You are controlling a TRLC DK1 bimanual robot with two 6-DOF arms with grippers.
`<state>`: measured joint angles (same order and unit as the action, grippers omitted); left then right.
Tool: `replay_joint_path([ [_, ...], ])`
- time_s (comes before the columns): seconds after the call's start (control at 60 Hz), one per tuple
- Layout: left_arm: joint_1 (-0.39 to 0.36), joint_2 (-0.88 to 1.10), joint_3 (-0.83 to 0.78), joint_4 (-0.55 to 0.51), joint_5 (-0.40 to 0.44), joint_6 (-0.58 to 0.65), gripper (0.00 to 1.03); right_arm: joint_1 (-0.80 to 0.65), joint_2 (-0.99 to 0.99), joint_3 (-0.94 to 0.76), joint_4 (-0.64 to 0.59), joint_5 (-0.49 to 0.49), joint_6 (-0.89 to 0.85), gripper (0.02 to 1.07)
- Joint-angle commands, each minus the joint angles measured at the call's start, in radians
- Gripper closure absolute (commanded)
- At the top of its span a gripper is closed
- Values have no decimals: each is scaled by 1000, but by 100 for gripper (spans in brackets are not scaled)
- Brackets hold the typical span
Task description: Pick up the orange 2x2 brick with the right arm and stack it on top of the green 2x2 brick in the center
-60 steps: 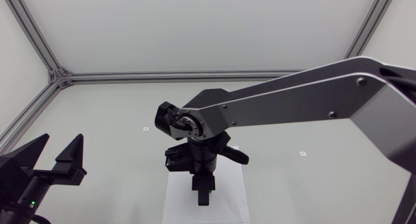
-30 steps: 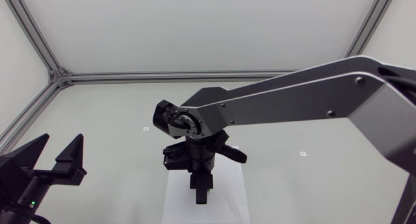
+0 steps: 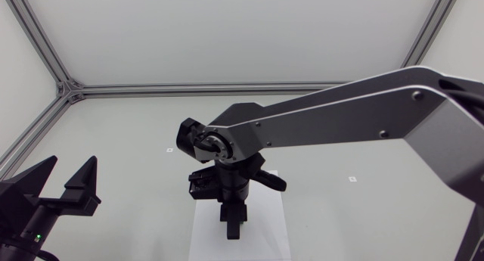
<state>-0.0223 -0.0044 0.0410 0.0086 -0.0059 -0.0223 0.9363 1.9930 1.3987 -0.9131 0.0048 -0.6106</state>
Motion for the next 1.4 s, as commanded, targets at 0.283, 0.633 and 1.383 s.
replay_joint_path([
  [0.283, 5, -8, -41, -15, 4, 13, 4, -2, 15, -23, -3, 6, 3, 100],
  [0.633, 5, -8, -41, -15, 4, 13, 4, -4, 9, -40, 0, 6, 3, 100],
  [1.383, 5, -8, -41, -15, 4, 13, 4, -4, -7, -44, 29, 14, 6, 31],
])
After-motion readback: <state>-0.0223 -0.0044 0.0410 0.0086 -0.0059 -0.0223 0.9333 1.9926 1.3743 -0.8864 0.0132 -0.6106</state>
